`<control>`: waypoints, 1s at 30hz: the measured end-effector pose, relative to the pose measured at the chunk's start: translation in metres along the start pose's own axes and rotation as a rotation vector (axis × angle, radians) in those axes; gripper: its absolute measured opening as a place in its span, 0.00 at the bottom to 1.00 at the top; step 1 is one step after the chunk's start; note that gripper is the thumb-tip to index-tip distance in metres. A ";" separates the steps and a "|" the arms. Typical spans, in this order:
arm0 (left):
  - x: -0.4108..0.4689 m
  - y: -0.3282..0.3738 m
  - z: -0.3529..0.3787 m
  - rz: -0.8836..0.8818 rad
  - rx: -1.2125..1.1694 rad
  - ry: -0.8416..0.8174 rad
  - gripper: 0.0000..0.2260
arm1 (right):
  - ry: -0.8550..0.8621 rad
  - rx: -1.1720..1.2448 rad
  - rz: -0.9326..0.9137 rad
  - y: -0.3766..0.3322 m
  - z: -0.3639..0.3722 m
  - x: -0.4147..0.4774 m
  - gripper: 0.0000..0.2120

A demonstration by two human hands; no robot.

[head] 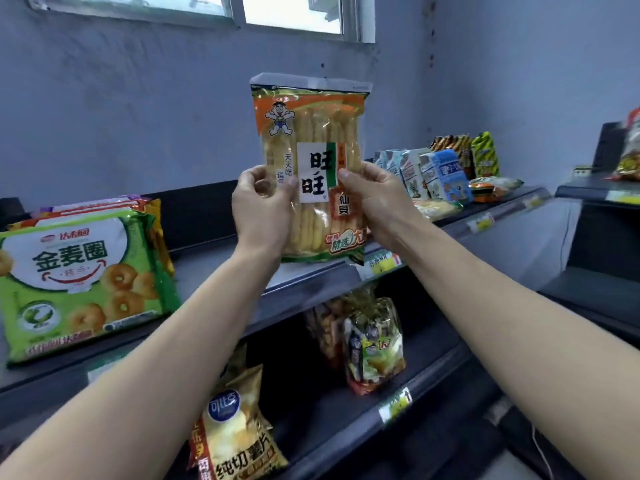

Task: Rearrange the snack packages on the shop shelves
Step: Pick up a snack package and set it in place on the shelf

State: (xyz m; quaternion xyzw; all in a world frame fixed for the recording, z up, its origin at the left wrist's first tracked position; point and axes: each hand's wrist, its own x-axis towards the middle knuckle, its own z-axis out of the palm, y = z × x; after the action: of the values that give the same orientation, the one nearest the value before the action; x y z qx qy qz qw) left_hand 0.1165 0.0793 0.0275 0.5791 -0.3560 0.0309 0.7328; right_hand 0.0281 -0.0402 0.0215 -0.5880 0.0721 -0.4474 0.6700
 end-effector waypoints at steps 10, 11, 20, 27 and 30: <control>-0.059 -0.003 0.122 -0.006 0.072 -0.263 0.14 | 0.045 0.033 0.034 -0.024 -0.157 -0.020 0.05; -0.067 -0.005 0.139 -0.018 0.078 -0.284 0.14 | 0.056 0.017 0.035 -0.024 -0.177 -0.022 0.05; -0.124 -0.037 0.260 -0.155 0.131 -0.425 0.15 | 0.100 -0.085 0.121 -0.028 -0.323 -0.039 0.07; -0.152 -0.077 0.307 -0.311 0.149 -0.548 0.15 | 0.079 -0.179 0.221 -0.008 -0.395 -0.054 0.08; -0.159 -0.100 0.318 -0.366 0.151 -0.610 0.11 | 0.100 -0.211 0.299 0.009 -0.415 -0.058 0.08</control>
State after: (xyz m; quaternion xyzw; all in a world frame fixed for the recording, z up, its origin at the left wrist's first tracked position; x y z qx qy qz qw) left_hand -0.1107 -0.1723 -0.1190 0.6685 -0.4454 -0.2489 0.5412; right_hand -0.2598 -0.3019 -0.1352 -0.6148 0.2382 -0.3616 0.6592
